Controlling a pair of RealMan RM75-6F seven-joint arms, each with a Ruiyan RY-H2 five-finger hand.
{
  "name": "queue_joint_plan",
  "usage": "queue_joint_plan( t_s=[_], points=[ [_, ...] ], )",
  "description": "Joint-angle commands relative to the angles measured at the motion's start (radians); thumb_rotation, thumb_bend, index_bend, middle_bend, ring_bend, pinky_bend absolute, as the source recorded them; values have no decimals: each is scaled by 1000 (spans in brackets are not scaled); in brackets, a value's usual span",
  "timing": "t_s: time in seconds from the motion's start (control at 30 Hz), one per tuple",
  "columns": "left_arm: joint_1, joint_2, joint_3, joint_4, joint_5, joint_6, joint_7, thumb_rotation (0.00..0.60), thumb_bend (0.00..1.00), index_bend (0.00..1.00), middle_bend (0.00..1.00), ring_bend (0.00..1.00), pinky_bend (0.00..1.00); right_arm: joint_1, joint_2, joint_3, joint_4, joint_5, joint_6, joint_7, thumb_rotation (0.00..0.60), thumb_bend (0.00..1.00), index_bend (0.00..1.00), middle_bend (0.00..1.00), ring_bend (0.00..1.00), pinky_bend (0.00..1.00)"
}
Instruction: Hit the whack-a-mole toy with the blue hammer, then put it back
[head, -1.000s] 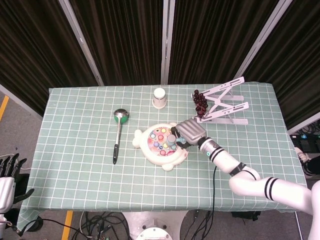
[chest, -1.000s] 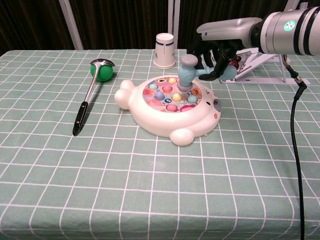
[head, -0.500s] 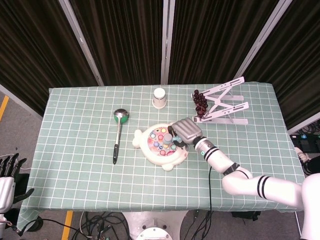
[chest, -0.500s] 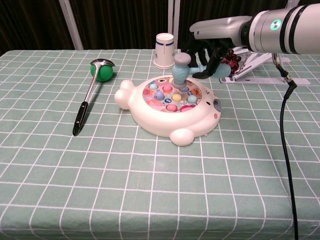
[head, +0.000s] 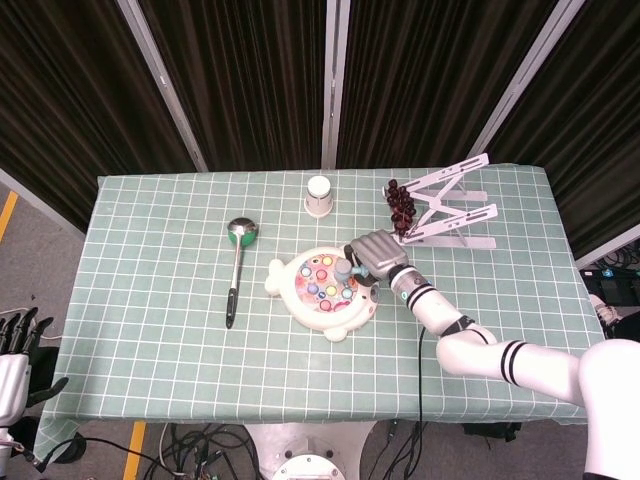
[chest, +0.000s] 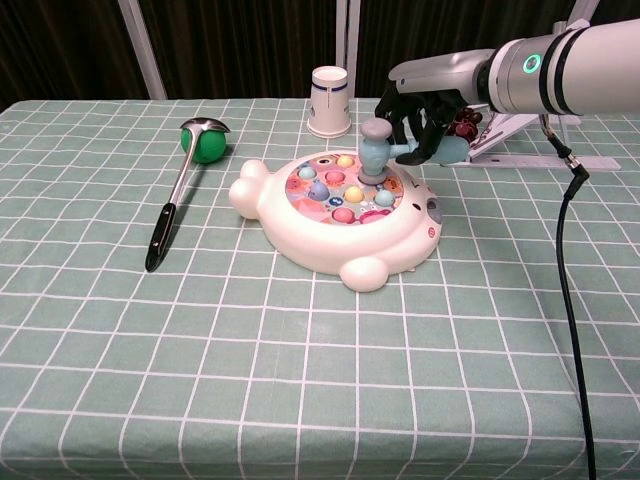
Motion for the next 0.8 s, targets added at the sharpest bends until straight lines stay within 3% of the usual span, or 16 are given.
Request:
queue_joint_plan(
  t_s=[0.03, 0.27, 0.47, 0.63, 0.8],
  points=[
    [1, 0, 0, -1, 0, 1, 0, 600, 0, 156, 51, 0, 0, -2, 5, 4, -10, -8, 11, 9, 600, 647, 725, 645, 518, 656],
    [1, 7, 0, -14, 12, 11, 13, 600, 0, 156, 51, 0, 0, -69, 98, 32, -101, -77, 81, 94, 600, 647, 726, 644, 518, 655],
    [3, 13, 2, -27, 17, 17, 25, 600, 0, 156, 51, 0, 0, -186, 171, -11, -149, -194, 138, 196, 600, 647, 728, 642, 518, 655],
    [0, 17, 3, -41, 28, 18, 39, 600, 0, 156, 51, 0, 0, -270, 167, -65, -93, -281, 151, 288, 600, 647, 731, 636, 513, 655],
    [-5, 24, 3, -64, 39, 21, 63, 600, 0, 156, 51, 0, 0, -317, 98, -92, 44, -337, 129, 383, 600, 646, 724, 622, 510, 630]
  ],
)
